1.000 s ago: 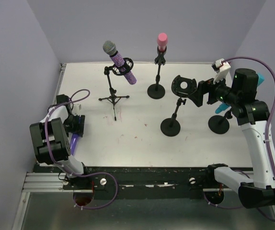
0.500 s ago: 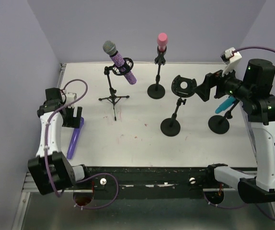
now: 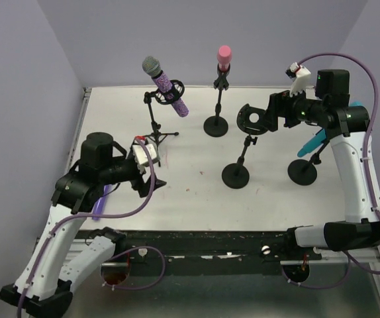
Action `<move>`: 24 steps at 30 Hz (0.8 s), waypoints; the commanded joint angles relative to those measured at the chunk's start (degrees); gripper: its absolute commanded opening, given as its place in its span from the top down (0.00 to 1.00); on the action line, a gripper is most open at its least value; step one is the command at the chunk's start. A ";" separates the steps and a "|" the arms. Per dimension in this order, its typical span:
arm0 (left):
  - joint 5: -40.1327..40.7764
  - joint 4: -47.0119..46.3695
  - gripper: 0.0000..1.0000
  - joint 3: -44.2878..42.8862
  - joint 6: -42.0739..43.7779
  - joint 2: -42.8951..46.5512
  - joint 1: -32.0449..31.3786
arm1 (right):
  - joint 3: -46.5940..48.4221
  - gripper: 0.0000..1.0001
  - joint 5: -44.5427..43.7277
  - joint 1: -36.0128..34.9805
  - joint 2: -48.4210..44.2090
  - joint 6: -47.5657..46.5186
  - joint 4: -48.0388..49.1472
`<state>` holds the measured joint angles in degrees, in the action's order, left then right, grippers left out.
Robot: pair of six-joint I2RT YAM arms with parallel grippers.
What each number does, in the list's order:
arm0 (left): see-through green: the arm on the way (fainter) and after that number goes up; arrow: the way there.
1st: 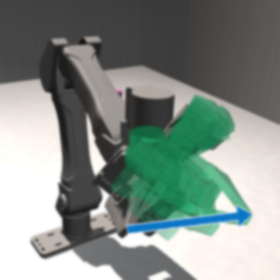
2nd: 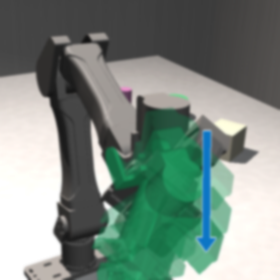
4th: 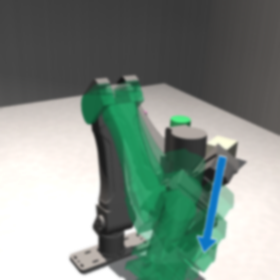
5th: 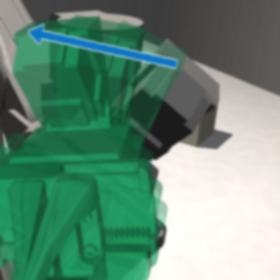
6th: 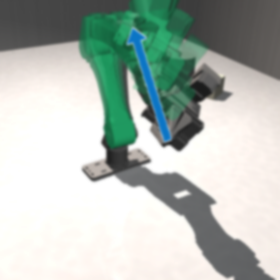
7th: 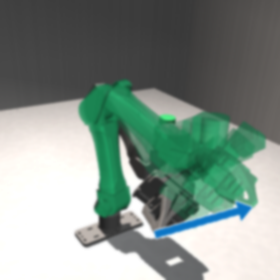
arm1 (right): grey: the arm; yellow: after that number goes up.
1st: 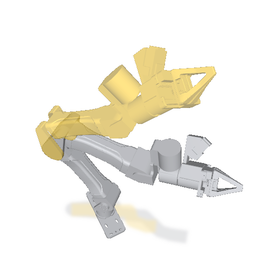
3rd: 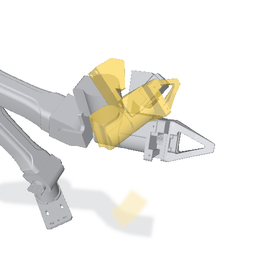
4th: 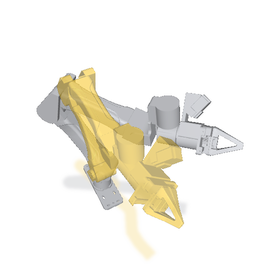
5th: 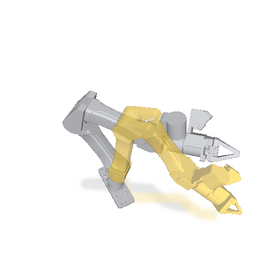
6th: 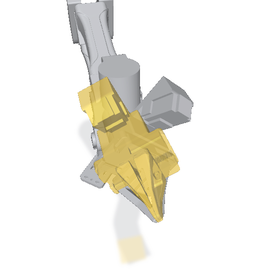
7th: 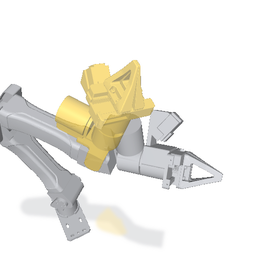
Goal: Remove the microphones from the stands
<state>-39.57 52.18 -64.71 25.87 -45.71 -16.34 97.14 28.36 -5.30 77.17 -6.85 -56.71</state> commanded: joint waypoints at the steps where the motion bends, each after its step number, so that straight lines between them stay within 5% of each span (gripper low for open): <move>1: 2.19 -23.75 0.13 3.79 -14.31 -3.93 -16.05 | 2.26 0.00 2.75 0.03 -0.44 1.58 0.02; 4: 10.37 -38.88 0.15 2.93 -30.21 -9.46 -22.67 | 4.45 0.00 2.67 -0.06 0.96 1.49 0.11; 6: 12.93 -42.06 0.17 0.30 -32.89 -14.64 -26.53 | 7.87 0.00 2.49 -0.06 2.72 1.75 -0.94; 16: 20.68 -54.29 0.18 -8.33 -34.04 -33.29 -34.11 | 7.01 0.00 -1.11 0.03 -1.93 3.43 -1.82; 24: 18.22 -48.94 0.09 -4.56 -26.14 -29.71 -34.11 | 0.34 0.01 3.35 0.03 -5.79 -2.02 -12.11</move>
<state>-20.99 1.58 -71.55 -4.84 -79.72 -50.28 102.24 28.36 -5.30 73.12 -6.15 -61.04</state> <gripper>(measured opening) 0.885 0.991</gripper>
